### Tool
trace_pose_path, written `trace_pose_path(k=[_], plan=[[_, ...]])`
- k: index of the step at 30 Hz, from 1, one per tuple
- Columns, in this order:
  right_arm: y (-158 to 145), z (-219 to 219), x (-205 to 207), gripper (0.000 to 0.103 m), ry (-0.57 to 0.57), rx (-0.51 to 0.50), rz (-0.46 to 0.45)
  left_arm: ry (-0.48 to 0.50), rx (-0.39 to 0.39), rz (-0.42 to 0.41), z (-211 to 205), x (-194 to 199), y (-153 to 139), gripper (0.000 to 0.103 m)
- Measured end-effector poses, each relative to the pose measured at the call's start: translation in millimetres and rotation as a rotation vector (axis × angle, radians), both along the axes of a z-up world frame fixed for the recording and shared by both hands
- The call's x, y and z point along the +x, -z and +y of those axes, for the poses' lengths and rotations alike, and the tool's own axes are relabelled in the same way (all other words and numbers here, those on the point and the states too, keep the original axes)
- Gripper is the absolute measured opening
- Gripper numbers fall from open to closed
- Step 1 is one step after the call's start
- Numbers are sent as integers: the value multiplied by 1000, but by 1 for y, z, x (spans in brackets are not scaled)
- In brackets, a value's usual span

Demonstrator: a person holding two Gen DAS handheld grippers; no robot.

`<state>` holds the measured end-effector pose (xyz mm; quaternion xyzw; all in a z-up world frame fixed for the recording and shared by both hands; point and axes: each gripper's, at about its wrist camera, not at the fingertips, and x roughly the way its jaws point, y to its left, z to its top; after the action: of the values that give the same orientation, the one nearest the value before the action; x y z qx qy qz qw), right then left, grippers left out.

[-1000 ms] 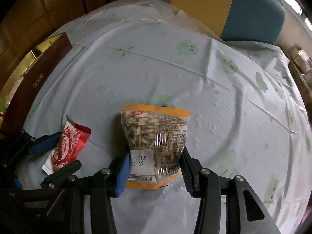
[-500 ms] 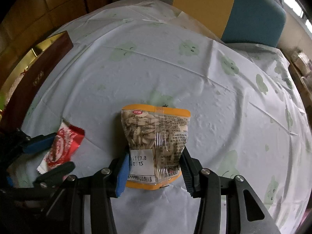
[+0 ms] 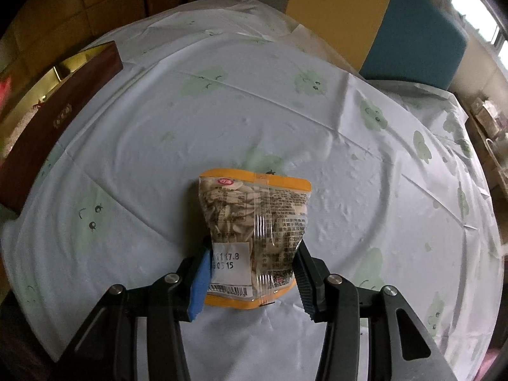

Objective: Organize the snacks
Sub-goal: 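Carry the wafer packet into the gold box and open the left gripper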

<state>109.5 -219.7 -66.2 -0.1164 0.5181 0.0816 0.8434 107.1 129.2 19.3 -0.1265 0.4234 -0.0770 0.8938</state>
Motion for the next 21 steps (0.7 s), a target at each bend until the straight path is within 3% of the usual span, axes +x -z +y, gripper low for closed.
trace_pose_path(k=[3, 6, 10, 15, 18, 21], plan=[[1, 2, -1, 49, -3, -12, -5, -144, -17, 71, 48, 19, 11, 38], [1, 3, -2, 49, -1, -14, -7, -210, -31, 121, 74, 31, 24, 38], [1, 4, -3, 49, -1, -18, -10, -215, -13, 153, 81, 50, 39, 41], [1, 4, -3, 49, -1, -20, -11, -234, -2, 204, 87, 60, 57, 58], [1, 4, -4, 50, -2, -21, -11, -256, -16, 194, 91, 54, 56, 59], [1, 5, -4, 50, -4, -26, -12, -281, 42, 171, 87, 43, 50, 58]])
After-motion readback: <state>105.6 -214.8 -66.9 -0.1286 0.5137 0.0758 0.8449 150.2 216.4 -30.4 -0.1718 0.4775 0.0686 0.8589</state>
